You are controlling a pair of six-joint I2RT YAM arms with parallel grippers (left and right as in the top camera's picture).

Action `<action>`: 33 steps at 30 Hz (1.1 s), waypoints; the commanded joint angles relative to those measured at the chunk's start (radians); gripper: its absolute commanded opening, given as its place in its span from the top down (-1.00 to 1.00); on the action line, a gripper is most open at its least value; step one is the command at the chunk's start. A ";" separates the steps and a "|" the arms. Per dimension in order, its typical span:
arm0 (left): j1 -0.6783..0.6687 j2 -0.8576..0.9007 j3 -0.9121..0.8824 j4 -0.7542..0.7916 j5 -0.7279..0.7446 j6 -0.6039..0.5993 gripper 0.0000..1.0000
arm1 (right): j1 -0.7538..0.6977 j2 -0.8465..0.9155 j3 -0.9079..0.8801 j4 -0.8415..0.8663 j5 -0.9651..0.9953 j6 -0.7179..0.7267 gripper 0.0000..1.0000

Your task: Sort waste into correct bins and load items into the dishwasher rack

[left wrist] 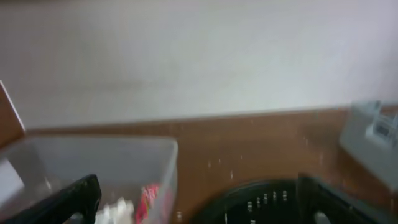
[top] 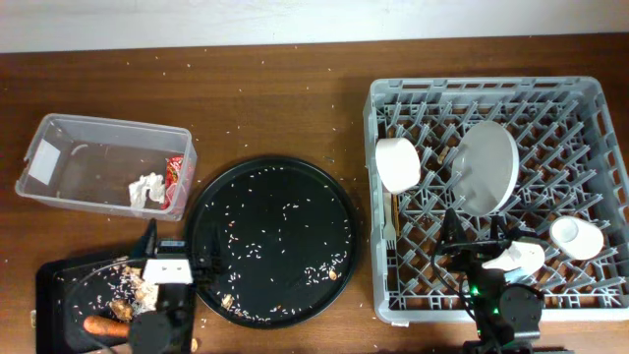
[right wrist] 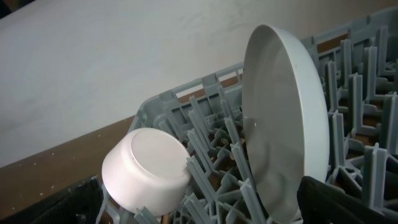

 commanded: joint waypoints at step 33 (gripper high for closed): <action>0.002 -0.011 -0.105 0.001 0.015 0.012 -0.99 | -0.005 -0.009 -0.007 -0.005 -0.002 0.006 -0.97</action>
